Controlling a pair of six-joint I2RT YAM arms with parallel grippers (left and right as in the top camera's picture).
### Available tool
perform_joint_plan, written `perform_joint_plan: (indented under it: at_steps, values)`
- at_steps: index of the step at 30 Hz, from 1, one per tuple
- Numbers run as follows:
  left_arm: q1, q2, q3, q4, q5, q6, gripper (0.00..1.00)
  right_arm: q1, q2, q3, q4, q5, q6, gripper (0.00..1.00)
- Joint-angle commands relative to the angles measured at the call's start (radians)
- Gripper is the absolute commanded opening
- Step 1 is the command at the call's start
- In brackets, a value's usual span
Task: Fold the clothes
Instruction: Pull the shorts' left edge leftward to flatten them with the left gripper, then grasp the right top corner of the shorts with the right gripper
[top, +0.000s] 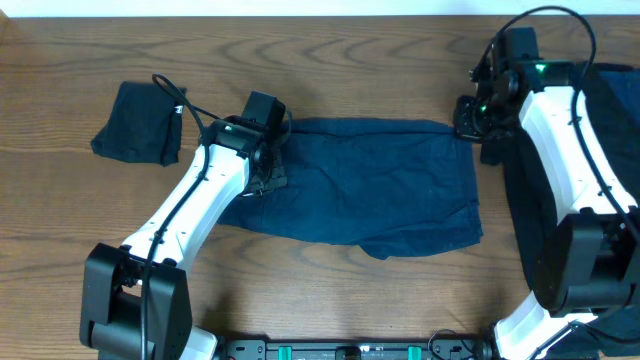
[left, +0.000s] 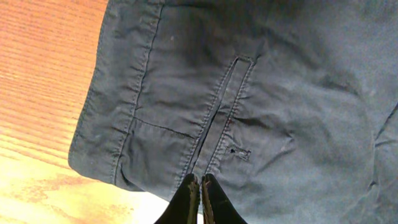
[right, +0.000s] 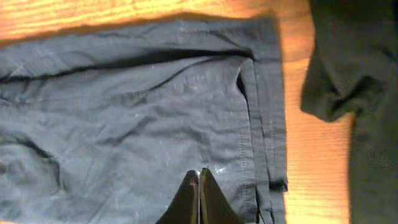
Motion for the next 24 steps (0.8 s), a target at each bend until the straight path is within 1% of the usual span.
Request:
perform_joint_plan:
  at_steps: [1, 5, 6, 7, 8, 9, 11, 18, 19, 21, 24]
  values:
    - [0.008, 0.000, -0.009, -0.003, -0.020, -0.001, 0.06, -0.008, 0.009, -0.075, 0.063, -0.018, 0.035, 0.01]
    - [0.008, 0.000, -0.011, -0.001, -0.020, -0.001, 0.06, -0.009, 0.009, -0.161, 0.205, -0.006, 0.034, 0.01]
    - [0.008, 0.000, -0.012, 0.001, -0.020, -0.001, 0.06, -0.009, 0.009, -0.174, 0.229, 0.010, 0.034, 0.09]
    - [0.008, 0.000, -0.013, 0.004, -0.020, -0.001, 0.06, -0.009, 0.009, -0.189, 0.252, 0.034, 0.034, 0.25]
    - [0.008, 0.000, -0.015, 0.006, -0.020, -0.001, 0.06, -0.009, 0.009, -0.196, 0.263, 0.047, 0.034, 0.36]
    - [0.008, 0.000, -0.016, 0.008, -0.020, -0.001, 0.06, -0.009, 0.009, -0.202, 0.270, 0.066, 0.034, 0.39]
    - [0.008, 0.000, -0.019, 0.013, -0.023, -0.001, 0.07, -0.009, 0.009, -0.210, 0.280, 0.107, 0.034, 0.42]
    - [0.008, 0.000, -0.019, 0.013, -0.031, -0.001, 0.07, -0.009, 0.009, -0.259, 0.344, 0.132, 0.055, 0.42]
    - [0.007, 0.000, -0.019, 0.013, -0.031, -0.001, 0.07, -0.009, 0.009, -0.274, 0.365, 0.132, 0.060, 0.42]
    - [0.008, 0.000, -0.019, 0.013, -0.031, -0.001, 0.07, -0.009, 0.009, -0.303, 0.408, 0.132, 0.077, 0.45]
    - [0.008, 0.000, -0.019, 0.012, -0.031, -0.001, 0.07, -0.009, 0.009, -0.353, 0.489, 0.131, 0.095, 0.46]
